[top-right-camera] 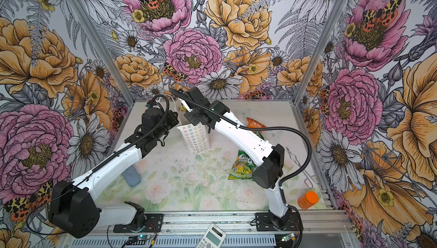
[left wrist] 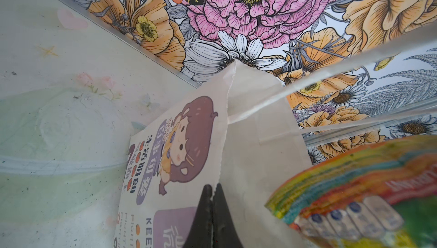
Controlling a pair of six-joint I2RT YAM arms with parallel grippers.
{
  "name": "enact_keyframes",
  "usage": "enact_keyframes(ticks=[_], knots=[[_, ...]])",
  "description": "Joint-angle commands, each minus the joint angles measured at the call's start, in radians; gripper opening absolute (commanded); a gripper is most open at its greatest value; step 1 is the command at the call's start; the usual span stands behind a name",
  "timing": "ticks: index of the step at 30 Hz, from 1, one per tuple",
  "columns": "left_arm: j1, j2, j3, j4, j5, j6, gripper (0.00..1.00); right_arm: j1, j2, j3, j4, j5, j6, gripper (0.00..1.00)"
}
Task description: Place the snacks into the paper bag
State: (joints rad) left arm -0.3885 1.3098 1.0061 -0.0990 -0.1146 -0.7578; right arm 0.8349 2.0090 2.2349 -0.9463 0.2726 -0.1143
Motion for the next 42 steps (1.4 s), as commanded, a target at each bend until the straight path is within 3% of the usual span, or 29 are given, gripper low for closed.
enact_keyframes(ticks=[1,17,27,34,42], knots=[[-0.006,0.005,0.015,0.014,-0.007,-0.003,0.0,0.006,0.033,0.041,-0.012,-0.027,-0.005,0.24],[-0.003,0.005,0.017,0.019,-0.004,-0.002,0.0,0.001,0.072,0.15,-0.014,-0.023,0.003,0.24],[-0.008,0.002,0.014,0.018,-0.004,-0.003,0.0,-0.026,0.17,0.271,-0.014,0.016,0.037,0.24],[-0.007,-0.002,0.014,0.016,-0.013,-0.002,0.0,-0.026,0.172,0.235,-0.022,0.073,0.022,0.24],[-0.005,0.002,0.017,0.019,-0.015,-0.002,0.0,-0.026,0.152,0.21,-0.092,0.028,0.003,0.27]])
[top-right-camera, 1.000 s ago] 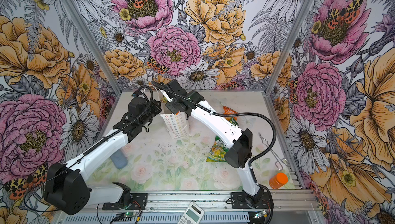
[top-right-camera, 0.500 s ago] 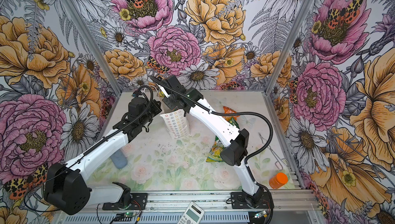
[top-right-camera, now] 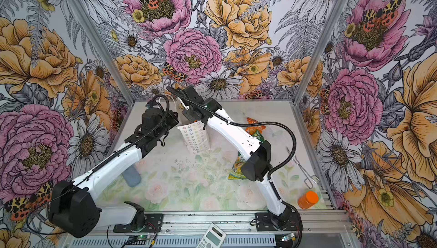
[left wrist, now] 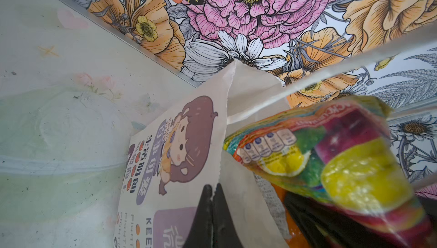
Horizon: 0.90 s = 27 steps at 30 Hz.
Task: Place the snacks into the paper bag
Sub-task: 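Open the right gripper to release the yellow-pink packet inside the bag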
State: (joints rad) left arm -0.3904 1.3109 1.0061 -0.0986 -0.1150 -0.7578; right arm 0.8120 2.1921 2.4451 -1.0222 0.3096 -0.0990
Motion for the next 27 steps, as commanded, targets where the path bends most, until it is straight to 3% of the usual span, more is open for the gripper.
enact_keyframes(ticks=[1,10,19,27], knots=[[-0.007,0.001,0.017,0.019,-0.015,-0.002,0.0,-0.004,-0.029,0.0,-0.029,-0.012,-0.014,0.27],[-0.007,0.005,0.02,0.018,-0.014,-0.002,0.0,-0.003,-0.033,0.003,-0.077,-0.014,-0.01,0.29],[-0.008,0.011,0.023,0.018,-0.015,-0.002,0.0,-0.004,-0.035,0.009,-0.078,-0.011,-0.008,0.51],[-0.008,0.011,0.02,0.017,-0.018,0.0,0.0,-0.004,-0.05,0.01,-0.078,-0.013,-0.007,0.58]])
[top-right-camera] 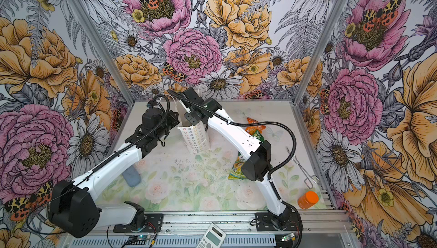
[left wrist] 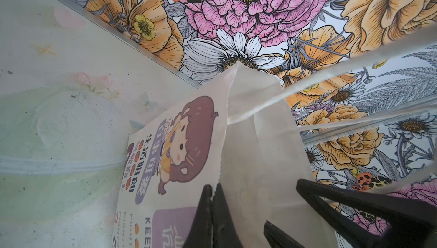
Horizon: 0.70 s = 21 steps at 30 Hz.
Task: Place the snacks into the paper bag
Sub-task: 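Open the right gripper to release the yellow-pink packet inside the bag, then move the right gripper back over the green packets beside the bag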
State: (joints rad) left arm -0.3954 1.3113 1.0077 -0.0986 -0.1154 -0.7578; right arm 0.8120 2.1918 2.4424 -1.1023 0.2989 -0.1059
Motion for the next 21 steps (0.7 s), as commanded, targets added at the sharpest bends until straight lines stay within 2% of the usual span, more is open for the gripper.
enact_keyframes(ticks=[1,15,21], knots=[[-0.003,0.009,0.019,0.017,-0.019,0.0,0.0,-0.003,-0.053,0.012,0.002,-0.007,0.001,0.58],[-0.001,0.009,0.026,-0.021,-0.04,-0.005,0.0,-0.004,-0.16,-0.02,0.001,-0.175,0.031,0.64],[0.003,0.013,0.028,-0.031,-0.044,-0.005,0.0,-0.005,-0.253,-0.118,0.001,-0.146,0.03,0.66]])
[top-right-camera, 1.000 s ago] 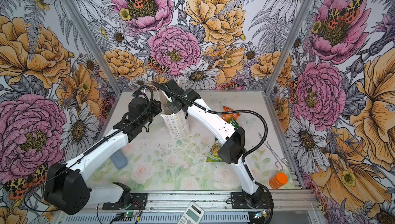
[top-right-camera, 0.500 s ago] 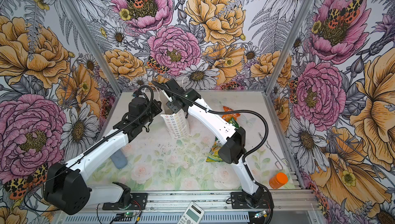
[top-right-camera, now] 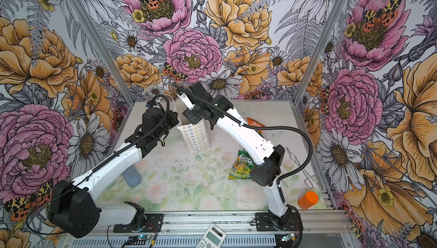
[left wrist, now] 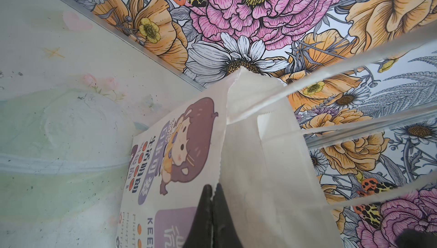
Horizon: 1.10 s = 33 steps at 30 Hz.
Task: Place the snacks into the paper bag
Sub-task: 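Move the right gripper back over the green packets beside the bag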
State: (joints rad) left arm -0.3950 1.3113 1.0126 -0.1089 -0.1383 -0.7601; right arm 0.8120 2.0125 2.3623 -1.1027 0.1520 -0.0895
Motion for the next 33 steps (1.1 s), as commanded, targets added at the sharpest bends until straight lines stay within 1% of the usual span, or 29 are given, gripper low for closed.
enact_keyframes(ticks=[1,5,8,9,14,19,22,27,33], knots=[[0.002,0.013,0.024,-0.023,-0.02,-0.002,0.0,-0.007,-0.091,-0.062,0.001,0.004,0.01,0.66],[0.004,0.012,0.024,-0.027,-0.02,-0.002,0.0,-0.014,-0.178,-0.18,0.003,0.015,0.007,0.68],[0.004,0.013,0.026,-0.025,-0.019,-0.001,0.0,-0.014,-0.243,-0.267,0.004,0.026,0.03,0.69],[0.006,0.013,0.024,-0.023,-0.016,-0.001,0.0,-0.038,-0.268,-0.307,0.004,0.026,0.039,0.69],[0.005,0.008,0.018,-0.017,-0.01,0.001,0.0,-0.056,-0.406,-0.525,0.025,0.022,0.085,0.72],[0.009,0.005,0.019,-0.014,-0.004,0.004,0.0,-0.1,-0.542,-0.745,0.041,0.023,0.179,0.78],[0.01,0.006,0.018,-0.013,0.001,0.004,0.0,-0.135,-0.612,-0.878,0.041,0.041,0.258,0.83],[0.011,0.012,0.023,-0.008,0.009,0.004,0.0,-0.199,-0.698,-1.079,0.04,-0.031,0.376,0.84],[0.011,0.027,0.031,-0.009,0.02,0.005,0.0,-0.256,-0.754,-1.276,0.04,-0.124,0.472,0.84]])
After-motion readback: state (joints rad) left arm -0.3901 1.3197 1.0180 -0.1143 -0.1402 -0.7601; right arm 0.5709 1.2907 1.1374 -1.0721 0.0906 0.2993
